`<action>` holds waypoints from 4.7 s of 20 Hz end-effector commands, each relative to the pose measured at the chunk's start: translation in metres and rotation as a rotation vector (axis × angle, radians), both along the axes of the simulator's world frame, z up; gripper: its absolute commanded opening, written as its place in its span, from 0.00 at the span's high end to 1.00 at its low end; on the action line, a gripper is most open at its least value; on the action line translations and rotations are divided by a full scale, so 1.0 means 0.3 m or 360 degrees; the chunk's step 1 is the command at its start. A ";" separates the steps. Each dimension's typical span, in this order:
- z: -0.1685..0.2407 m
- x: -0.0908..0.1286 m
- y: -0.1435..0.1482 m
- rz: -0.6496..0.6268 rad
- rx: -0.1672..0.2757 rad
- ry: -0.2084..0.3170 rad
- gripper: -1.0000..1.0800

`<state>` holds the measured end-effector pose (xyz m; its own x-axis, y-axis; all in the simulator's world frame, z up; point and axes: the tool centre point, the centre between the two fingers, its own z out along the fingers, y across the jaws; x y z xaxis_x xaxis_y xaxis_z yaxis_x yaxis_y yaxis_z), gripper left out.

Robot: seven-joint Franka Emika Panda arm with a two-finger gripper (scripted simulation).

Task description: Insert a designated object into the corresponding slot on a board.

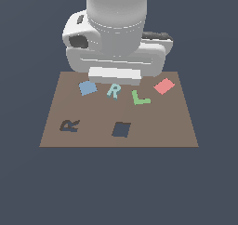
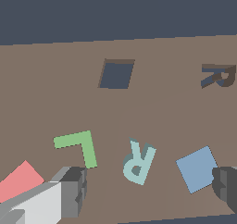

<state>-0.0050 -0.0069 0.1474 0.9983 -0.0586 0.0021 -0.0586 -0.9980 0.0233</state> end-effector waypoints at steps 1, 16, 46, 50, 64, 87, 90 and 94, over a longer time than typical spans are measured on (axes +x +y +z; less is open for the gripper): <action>-0.034 -0.014 -0.006 -0.0057 0.0003 0.0001 0.04; -0.301 -0.122 -0.029 -0.0522 0.0032 -0.0005 0.04; -0.390 -0.130 -0.026 -0.0559 0.0037 -0.0005 1.00; -0.390 -0.132 -0.032 -0.0535 0.0037 -0.0005 1.00; -0.386 -0.146 -0.113 -0.0205 0.0037 -0.0002 1.00; -0.372 -0.053 -0.397 0.0982 0.0034 0.0011 1.00; -0.370 -0.023 -0.430 0.1154 0.0034 0.0013 1.00; -0.367 0.024 -0.468 0.1387 0.0033 0.0015 1.00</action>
